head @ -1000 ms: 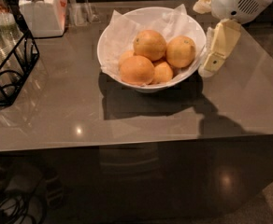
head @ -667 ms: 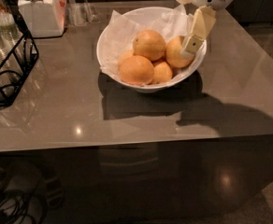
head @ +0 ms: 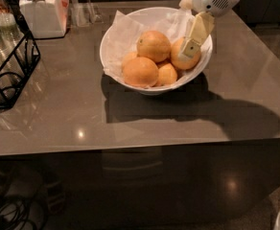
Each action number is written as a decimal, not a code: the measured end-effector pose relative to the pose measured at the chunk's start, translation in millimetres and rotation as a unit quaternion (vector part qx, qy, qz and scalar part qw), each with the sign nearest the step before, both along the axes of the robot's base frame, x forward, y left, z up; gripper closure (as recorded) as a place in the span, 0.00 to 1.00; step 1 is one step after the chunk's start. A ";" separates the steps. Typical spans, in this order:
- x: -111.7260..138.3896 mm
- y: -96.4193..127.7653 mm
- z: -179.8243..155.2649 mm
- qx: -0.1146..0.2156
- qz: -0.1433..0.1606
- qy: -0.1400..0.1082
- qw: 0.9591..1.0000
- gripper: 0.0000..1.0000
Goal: Pick orange from white bowl
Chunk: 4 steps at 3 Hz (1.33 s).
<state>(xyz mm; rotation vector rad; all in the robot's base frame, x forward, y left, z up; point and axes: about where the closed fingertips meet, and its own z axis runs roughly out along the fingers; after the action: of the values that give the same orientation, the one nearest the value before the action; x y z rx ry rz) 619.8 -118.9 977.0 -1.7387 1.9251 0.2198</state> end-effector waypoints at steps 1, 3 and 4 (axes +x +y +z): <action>0.3 0.2 -0.3 0.000 0.000 0.000 1.000 0.00; 0.4 0.3 -0.4 0.000 0.000 0.000 1.000 0.42; 6.1 3.0 -7.7 -0.002 -0.001 0.010 1.000 0.39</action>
Offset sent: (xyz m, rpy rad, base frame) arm 0.0003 0.0002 -0.0003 0.0006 0.0005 -0.0005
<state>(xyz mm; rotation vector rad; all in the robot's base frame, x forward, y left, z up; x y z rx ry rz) 625.9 -115.9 969.2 -1.7441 1.9414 0.2329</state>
